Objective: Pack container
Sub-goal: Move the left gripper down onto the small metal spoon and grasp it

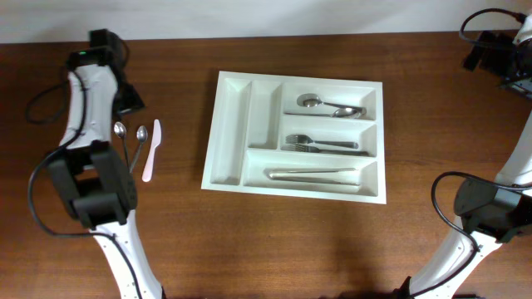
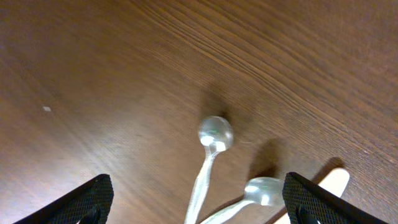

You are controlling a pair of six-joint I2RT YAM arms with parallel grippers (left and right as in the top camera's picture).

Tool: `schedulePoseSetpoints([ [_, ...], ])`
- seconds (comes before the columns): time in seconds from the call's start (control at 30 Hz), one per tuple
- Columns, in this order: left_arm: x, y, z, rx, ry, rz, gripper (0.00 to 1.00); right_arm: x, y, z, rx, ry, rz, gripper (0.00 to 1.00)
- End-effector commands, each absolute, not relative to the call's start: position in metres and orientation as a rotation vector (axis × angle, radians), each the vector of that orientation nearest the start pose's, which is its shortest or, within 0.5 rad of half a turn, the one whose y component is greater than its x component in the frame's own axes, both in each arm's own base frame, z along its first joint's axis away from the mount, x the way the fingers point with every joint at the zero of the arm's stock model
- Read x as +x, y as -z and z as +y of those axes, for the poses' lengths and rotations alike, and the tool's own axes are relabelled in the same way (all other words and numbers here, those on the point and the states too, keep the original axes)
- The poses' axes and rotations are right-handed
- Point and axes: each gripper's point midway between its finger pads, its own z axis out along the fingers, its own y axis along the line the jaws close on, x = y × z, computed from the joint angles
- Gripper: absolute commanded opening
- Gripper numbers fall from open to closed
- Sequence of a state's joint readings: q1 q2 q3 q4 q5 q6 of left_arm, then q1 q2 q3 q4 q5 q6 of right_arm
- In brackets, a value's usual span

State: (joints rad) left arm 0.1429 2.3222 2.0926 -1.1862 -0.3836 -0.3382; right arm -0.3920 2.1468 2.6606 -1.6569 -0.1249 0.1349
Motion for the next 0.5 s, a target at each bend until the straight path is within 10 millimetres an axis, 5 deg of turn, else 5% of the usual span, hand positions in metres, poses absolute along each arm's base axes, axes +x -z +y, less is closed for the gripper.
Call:
schedulePoseSetpoints([
  [0.0,0.471,-0.047,0.138,-0.79,-0.676,2.819,0.89,0.425,-0.281,-0.151,0.677,-0.109,2.625,0.99],
  [0.33,0.459,-0.008,0.145,-0.806,-0.793,2.877,0.89,0.422,-0.279,-0.15,0.682,-0.113,2.638,0.99],
  [0.47,0.459,-0.005,0.145,-0.805,-0.797,2.881,0.72,0.422,-0.279,-0.15,0.682,-0.113,2.638,0.99],
])
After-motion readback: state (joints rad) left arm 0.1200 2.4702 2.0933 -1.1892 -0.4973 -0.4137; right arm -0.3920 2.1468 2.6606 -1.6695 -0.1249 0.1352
